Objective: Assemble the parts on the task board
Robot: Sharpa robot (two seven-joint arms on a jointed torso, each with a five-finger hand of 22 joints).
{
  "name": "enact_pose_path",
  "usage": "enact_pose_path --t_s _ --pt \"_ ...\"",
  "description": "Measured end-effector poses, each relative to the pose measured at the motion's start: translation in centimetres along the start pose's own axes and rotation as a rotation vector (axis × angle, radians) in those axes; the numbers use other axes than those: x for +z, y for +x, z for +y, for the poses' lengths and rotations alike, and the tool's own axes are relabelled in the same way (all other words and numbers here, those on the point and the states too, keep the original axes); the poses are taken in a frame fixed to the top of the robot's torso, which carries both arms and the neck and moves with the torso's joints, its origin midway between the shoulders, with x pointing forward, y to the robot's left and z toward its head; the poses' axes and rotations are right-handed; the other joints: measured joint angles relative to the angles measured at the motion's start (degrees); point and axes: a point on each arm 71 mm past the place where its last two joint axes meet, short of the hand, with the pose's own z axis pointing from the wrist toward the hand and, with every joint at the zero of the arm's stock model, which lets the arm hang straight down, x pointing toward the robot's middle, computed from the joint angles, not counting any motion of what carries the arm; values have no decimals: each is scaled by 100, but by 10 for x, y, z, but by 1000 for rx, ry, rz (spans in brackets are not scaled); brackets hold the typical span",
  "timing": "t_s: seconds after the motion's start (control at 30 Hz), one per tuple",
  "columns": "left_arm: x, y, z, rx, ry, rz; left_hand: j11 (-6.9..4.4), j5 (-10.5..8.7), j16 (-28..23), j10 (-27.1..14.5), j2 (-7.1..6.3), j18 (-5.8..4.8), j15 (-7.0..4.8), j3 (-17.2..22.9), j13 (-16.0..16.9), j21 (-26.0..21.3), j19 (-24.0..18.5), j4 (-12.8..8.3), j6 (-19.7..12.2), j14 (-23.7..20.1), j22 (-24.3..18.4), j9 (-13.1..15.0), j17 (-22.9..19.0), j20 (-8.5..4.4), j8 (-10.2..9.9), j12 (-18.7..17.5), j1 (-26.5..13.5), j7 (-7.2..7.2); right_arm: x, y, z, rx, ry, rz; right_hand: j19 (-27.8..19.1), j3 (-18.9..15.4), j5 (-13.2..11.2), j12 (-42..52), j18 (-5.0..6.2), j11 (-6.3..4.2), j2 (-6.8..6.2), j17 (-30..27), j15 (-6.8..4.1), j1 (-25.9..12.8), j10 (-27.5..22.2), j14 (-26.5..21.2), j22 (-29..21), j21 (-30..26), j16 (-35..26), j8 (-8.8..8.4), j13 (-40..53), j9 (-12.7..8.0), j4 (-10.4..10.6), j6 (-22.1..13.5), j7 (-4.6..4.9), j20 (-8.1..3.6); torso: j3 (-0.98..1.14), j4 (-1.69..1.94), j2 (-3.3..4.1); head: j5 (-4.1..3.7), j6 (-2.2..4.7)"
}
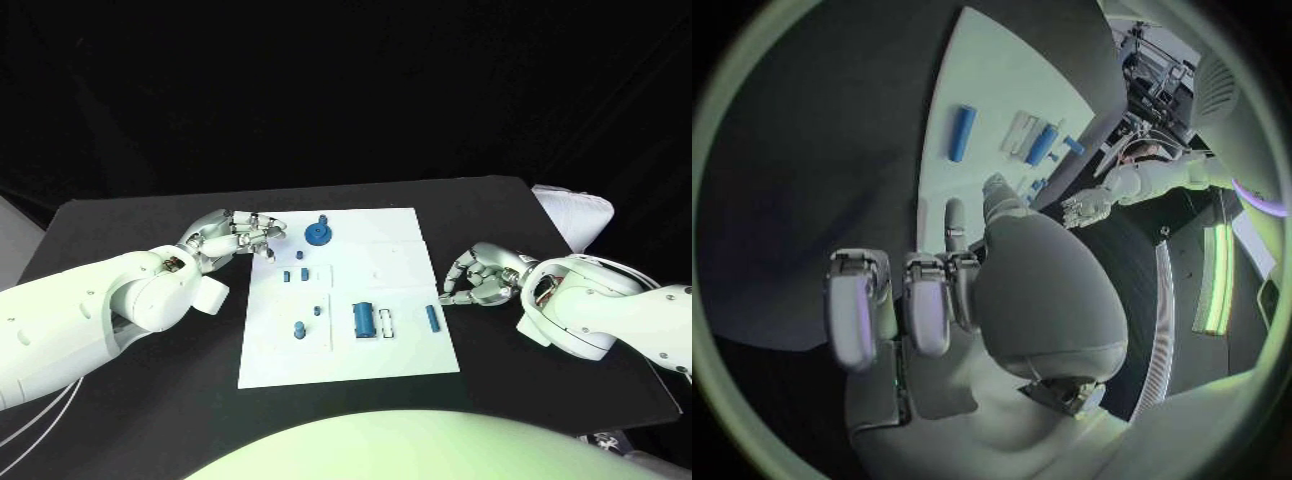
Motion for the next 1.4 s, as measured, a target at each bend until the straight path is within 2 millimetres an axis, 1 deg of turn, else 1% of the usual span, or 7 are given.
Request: enact_pose_path --t_s 0.33,1.17,1.2,1.23,1.3,1.37,1.4 --pt "0 0 0 0 2 1 0 0 0 0 0 0 0 0 0 0 0 0 0 0 0 0 0 0 0 0 0 0 -1 16 -1 -57 19 32 0 -72 -57 -52 0 0 -77 -1 0 -301 0 0 -1 -25 0 -67 0 -19 23 52 -12 0 0 12 2 -42 0" --pt "-1 0 0 0 1 0 0 0 0 0 0 0 0 0 1 -21 0 0 0 0 1 -1 1 0 0 0 0 0 13 51 12 -125 26 68 0 -61 3 -52 0 -1 -2 -1 -1 -409 0 0 -2 -46 0 -21 -1 37 11 256 -87 -1 1 20 5 -29 0" --pt "-1 0 0 0 1 0 0 0 0 0 0 0 0 0 1 -21 0 0 0 0 1 0 1 0 0 0 0 0 14 52 12 -129 25 66 0 -42 28 -52 0 -1 35 -1 -1 -372 0 0 0 -46 0 -21 -1 210 -7 271 -85 -1 1 20 6 -27 0" --pt "-1 0 0 0 1 1 0 0 0 0 0 0 0 0 1 -21 0 -1 0 0 1 0 1 0 0 0 0 0 15 53 13 -136 24 62 0 3 61 -52 0 -1 63 -2 0 -309 0 0 2 -46 0 -33 -2 684 -18 271 -86 -1 1 21 7 -22 0" --pt "-1 0 0 0 1 1 0 0 0 0 0 0 0 0 1 -21 0 0 0 0 1 0 1 0 0 0 0 0 17 55 13 -150 20 56 0 82 168 -52 0 -1 65 -2 -1 -178 0 0 3 -46 -22 -33 -1 1278 -19 273 -87 -1 1 21 7 -12 0" --pt "-2 0 0 0 1 1 0 0 0 0 0 0 0 0 0 -21 0 -1 0 0 -1 0 1 0 0 12 0 0 18 57 14 -172 12 47 0 163 425 -52 1 -1 22 -1 -1 -58 0 0 3 -46 -22 -63 -2 1961 -18 272 -87 -1 1 24 7 -2 0" --pt "-2 -1 0 0 1 0 0 0 0 0 0 0 0 0 -4 -21 0 0 0 0 -5 0 1 0 0 24 0 0 19 57 15 -183 7 43 0 189 528 -52 0 -1 -5 -2 0 -32 0 0 3 -46 -22 -64 -2 1983 -12 273 -87 -1 1 24 7 3 0"
